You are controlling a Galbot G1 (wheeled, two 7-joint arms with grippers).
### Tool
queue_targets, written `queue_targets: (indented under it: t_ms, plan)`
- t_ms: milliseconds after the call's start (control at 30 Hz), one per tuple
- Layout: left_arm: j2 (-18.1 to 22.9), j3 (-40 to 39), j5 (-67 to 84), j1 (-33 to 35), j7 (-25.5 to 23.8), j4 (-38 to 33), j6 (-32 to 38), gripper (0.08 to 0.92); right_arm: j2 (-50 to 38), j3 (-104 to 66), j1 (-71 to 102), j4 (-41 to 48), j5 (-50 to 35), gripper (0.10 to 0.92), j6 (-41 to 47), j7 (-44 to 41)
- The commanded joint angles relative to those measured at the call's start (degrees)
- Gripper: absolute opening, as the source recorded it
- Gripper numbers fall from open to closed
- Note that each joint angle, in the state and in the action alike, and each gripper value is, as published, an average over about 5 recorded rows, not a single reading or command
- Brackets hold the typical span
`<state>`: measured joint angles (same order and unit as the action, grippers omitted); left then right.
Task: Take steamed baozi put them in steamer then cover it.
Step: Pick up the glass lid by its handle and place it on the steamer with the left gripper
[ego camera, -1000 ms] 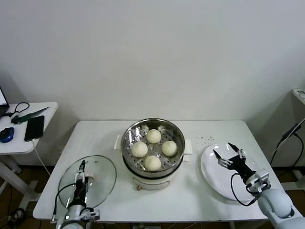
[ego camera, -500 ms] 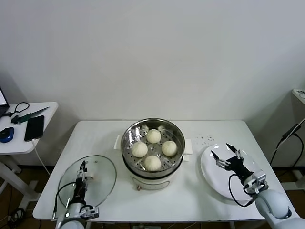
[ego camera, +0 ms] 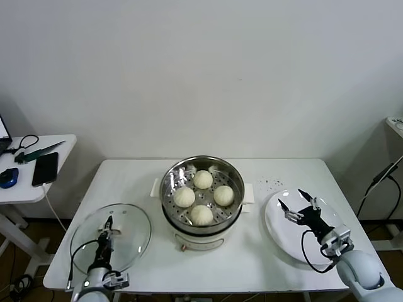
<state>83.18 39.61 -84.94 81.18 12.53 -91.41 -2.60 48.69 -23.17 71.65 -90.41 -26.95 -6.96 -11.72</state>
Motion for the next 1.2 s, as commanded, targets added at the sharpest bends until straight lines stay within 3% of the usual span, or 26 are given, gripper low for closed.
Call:
queue_targets:
  t_ms: [33, 300, 633, 933, 1067, 1200]
  plan:
    - [-1.47, -0.04, 4.1, 3.64, -0.57, -9.11, -1.56, 0.15, -0.02, -0.02, -0.24, 0.12, 0.15, 0.823, -0.09, -0.14]
    - [-5.47, 0.02, 7.72, 9.12, -3.89, -22.39, -7.85, 0.15, -0.21, -0.08, -0.73, 0.76, 0.87, 0.823, -0.33, -0.27]
    - [-16.43, -4.98, 10.76, 7.56, -8.79, -30.94, -18.48, 0.15, -1.04, 0.66, -2.25, 2.67, 1.85, 0.823, -0.57, -0.48]
    - [-25.23, -23.36, 10.34, -6.17, -18.86, -32.74, -33.17, 0.15, -2.16, 2.73, -4.68, 4.42, 2.31, 0.823, -0.72, -0.9]
    - [-25.44, -31.08, 6.66, -13.5, -27.55, -32.19, -36.45, 0.15, -2.07, 3.04, -5.11, 5.47, 2.71, 0.823, -1.01, -1.21]
    - [-22.38, -36.93, 2.88, -19.36, -33.12, -30.29, -37.94, 0.15, -1.43, 3.06, -5.24, 6.39, 3.25, 0.823, -1.32, -1.37]
